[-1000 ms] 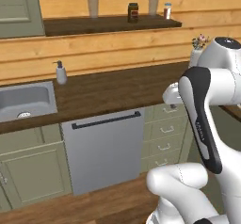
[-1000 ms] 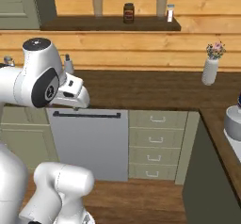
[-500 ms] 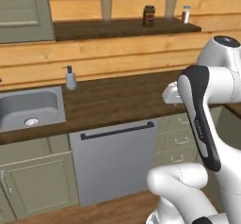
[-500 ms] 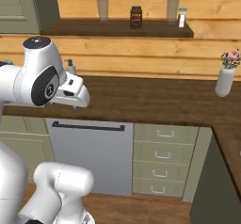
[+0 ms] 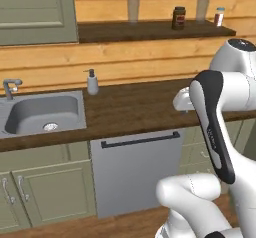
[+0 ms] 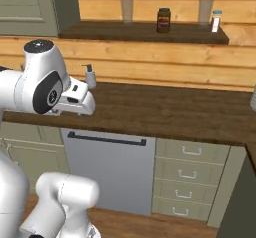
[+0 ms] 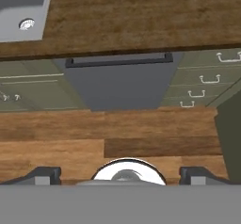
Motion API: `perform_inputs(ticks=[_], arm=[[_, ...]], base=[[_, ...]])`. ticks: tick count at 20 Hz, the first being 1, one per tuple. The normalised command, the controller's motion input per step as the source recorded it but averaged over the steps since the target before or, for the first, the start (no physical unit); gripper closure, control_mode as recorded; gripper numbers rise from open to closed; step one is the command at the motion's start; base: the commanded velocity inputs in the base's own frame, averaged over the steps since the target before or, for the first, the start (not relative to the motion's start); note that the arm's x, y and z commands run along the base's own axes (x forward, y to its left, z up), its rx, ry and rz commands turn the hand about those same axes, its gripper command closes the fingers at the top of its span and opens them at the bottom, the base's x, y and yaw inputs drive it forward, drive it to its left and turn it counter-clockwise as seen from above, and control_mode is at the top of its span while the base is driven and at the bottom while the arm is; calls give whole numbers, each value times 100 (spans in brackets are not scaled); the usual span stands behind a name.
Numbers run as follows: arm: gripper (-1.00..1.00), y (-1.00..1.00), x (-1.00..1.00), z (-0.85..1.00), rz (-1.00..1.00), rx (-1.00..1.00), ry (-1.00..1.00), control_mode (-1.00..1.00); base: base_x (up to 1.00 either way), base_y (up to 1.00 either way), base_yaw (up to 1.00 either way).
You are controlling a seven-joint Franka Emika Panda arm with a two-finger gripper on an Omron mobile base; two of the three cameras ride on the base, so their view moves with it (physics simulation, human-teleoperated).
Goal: Navigate to the dishwasher.
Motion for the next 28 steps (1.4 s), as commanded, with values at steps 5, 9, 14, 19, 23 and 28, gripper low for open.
perform_inputs(ticks=[5,9,14,19,23,28], arm=[[-100,0,0,0,0,0,0,100],[-100,0,0,0,0,0,0,100],[-100,0,0,0,0,0,0,100],[-100,0,0,0,0,0,0,100],[-100,0,0,0,0,0,0,100],[-100,0,0,0,0,0,0,100]], base=[[53,16,17],[56,0,13],[43,0,6],[44,0,0],[41,0,0],[4,0,0]])
